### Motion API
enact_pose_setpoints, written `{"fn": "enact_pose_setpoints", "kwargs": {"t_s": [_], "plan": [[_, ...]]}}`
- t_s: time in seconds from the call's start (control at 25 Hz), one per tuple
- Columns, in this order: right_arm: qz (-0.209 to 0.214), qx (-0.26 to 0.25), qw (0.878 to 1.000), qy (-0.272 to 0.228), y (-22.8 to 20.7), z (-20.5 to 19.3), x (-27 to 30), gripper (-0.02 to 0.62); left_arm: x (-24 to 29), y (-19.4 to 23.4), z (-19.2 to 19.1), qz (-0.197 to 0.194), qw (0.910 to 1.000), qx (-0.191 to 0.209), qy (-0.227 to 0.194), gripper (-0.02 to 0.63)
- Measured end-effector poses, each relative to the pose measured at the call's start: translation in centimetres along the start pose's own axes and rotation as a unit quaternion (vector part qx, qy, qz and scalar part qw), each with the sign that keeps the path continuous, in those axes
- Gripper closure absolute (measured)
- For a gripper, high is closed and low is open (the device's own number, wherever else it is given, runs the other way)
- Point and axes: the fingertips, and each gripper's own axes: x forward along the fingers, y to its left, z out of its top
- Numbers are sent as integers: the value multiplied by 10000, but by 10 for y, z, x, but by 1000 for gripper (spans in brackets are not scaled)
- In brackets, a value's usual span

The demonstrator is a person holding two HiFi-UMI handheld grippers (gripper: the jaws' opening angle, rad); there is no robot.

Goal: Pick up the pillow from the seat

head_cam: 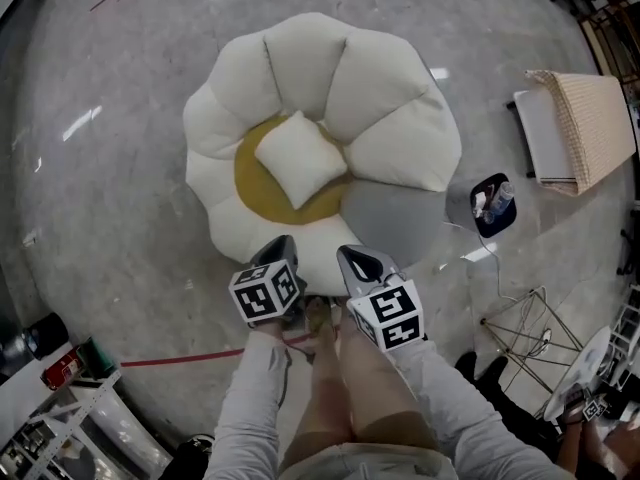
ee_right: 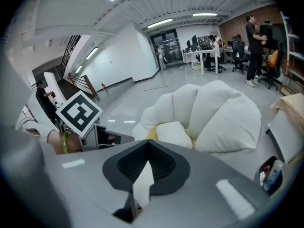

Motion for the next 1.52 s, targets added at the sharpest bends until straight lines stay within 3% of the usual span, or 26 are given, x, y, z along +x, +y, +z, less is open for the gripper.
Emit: {"fn": "enact_pose_setpoints", "kwargs": {"t_s": [0.12, 0.48, 0.64, 0.88, 1.0, 1.28, 1.4, 1.52], "plan": [[33, 74, 9999, 75, -22, -7, 26, 595, 45, 12, 3, -44, 9998, -179, 11, 504], [104, 312, 9991, 272, -66, -34, 82, 595, 156, 61, 3, 0, 9968, -791, 116, 374], [156, 412, 9982, 403, -80, -52, 97, 595, 193, 74, -1, -63, 9924, -1220, 124, 336], [259, 491, 9973, 491, -89, -62, 112, 595, 235, 79, -5, -298, 9860, -1616, 279, 260], [268, 542, 9969, 511, -92, -63, 116, 595, 250, 84, -8, -228, 9839, -1723, 419, 239], [259, 616, 9963, 531, -97, -61, 120, 595, 268, 84, -11, 44, 9855, -1452, 874, 257], [227, 635, 9963, 530, -99, -61, 119, 595, 264, 82, -2, 96, 9889, -1295, 720, 428], [196, 634, 9964, 519, -97, -60, 116, 595, 257, 77, 5, 27, 9914, -1157, 613, 494]]}}
